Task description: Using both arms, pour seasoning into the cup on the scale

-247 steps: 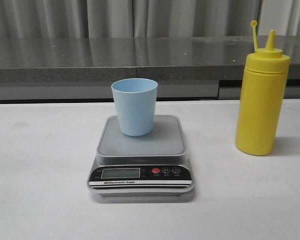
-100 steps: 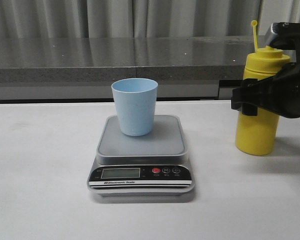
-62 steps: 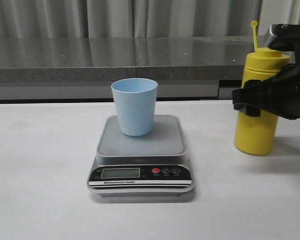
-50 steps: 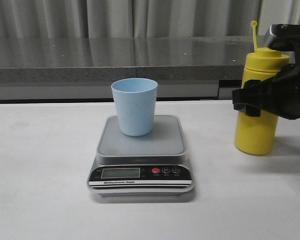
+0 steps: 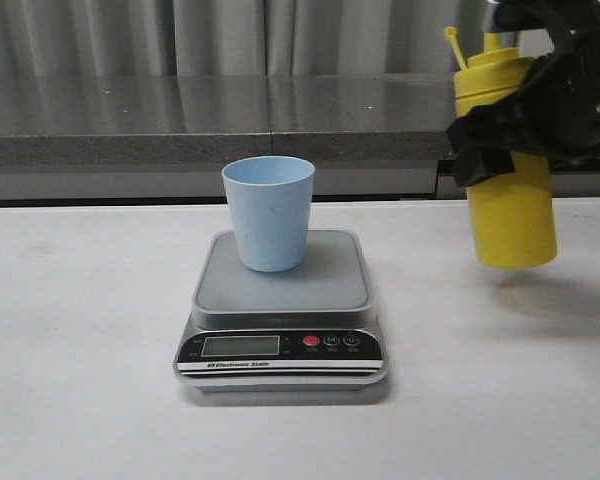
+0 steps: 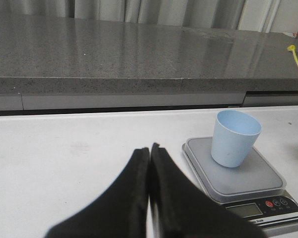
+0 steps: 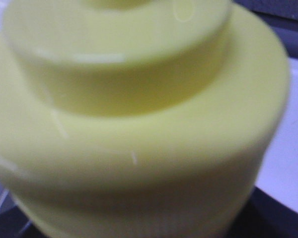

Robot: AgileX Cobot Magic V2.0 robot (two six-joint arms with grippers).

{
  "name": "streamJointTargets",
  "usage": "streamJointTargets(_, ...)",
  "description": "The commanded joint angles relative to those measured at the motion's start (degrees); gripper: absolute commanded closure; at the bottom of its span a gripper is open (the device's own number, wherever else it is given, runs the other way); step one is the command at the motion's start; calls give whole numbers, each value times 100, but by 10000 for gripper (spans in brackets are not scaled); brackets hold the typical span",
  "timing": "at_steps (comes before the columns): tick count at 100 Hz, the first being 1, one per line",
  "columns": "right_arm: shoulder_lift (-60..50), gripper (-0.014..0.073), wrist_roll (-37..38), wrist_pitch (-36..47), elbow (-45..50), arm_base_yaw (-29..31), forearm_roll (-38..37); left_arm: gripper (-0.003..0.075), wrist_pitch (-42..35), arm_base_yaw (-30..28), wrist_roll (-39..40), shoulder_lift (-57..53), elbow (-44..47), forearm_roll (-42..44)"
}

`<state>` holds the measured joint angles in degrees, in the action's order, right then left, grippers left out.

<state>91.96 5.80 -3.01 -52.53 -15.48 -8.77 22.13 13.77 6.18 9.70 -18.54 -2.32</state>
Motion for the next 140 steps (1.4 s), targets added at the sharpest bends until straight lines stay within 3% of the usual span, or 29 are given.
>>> streamJointTargets(1,-272,340,-17,-703,-678,-202,-514,741,-445,-11,43,54,-145,-11)
streamJointTargets(28,-272,340,-17,-2172,-1531,-877,-1897,741,-445,-11,43,54,-145,-11)
streamJointTargets(77,-272,340,-17,-3470,-1602,-2048,-4748,741,-445,-11,43,54,-145,-11)
streamJointTargets(107,-272,340,-17,-4132,-1602,-2222,-6238,741,-445,-11,43,54,-145,-11)
streamJointTargets(126,-272,340,-157,-4253,-1602,-2224,-6708,741,-445,-11,43,54,-145,-11)
streamJointTargets(140,-272,340,-654,-4419,-1602,-2398,-7064,741,-445,-11,43,54,-145,-11)
